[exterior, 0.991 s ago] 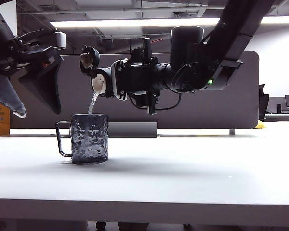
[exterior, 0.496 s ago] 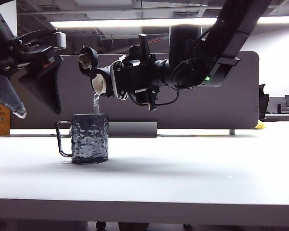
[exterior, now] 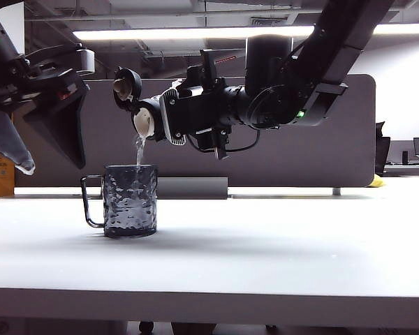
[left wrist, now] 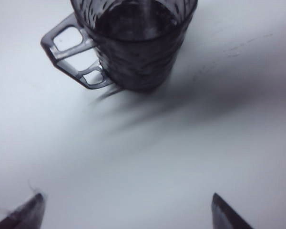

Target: Pick up the black thermos, pour some water into the cup, then place the black thermos back on the table.

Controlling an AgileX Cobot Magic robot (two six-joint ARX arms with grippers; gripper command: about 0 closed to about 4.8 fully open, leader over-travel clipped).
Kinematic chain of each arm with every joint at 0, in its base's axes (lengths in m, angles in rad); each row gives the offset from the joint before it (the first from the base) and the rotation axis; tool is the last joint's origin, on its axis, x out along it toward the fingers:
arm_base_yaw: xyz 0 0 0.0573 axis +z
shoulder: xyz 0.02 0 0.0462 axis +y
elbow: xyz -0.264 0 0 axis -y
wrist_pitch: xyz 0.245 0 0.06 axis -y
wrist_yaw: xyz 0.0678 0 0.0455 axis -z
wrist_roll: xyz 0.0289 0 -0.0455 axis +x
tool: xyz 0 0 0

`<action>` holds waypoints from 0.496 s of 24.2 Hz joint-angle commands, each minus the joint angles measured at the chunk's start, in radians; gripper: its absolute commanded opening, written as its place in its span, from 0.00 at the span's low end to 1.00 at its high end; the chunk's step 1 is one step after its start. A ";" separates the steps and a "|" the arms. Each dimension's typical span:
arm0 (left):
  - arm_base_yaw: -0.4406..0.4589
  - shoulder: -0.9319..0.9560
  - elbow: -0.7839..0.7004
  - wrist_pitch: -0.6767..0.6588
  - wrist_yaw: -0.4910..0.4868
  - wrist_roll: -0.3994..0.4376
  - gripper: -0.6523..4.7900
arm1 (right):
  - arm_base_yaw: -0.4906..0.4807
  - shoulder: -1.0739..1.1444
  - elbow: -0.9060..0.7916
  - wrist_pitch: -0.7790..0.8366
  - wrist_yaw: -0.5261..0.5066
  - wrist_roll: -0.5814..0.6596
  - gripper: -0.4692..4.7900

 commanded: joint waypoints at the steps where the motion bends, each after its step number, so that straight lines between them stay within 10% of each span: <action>1: -0.002 -0.002 0.003 -0.005 0.006 0.004 1.00 | 0.003 -0.015 0.011 0.063 -0.019 -0.046 0.21; 12: -0.002 -0.002 0.003 -0.023 0.005 0.004 1.00 | 0.004 -0.015 0.011 0.089 -0.016 -0.111 0.21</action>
